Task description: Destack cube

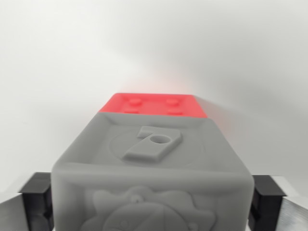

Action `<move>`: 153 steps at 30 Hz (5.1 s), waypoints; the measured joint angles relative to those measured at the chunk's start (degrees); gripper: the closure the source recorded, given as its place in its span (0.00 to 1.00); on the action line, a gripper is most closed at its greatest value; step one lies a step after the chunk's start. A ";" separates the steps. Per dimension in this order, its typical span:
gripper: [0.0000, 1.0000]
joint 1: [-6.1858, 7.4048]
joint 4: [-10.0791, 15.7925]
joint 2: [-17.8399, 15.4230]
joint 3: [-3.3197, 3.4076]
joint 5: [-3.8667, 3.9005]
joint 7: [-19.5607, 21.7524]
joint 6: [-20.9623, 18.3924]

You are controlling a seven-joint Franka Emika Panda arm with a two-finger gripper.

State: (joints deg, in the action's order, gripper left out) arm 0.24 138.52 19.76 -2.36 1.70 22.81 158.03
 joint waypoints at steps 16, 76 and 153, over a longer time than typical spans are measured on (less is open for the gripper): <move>1.00 0.01 0.00 0.00 0.02 0.00 0.01 0.00; 1.00 -0.10 -0.03 -13.48 -0.18 -0.93 -1.11 -12.87; 1.00 -7.39 -26.32 5.56 1.10 -0.93 -18.94 -20.38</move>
State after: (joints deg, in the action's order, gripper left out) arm -7.14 112.20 25.32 -1.25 0.77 3.86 137.65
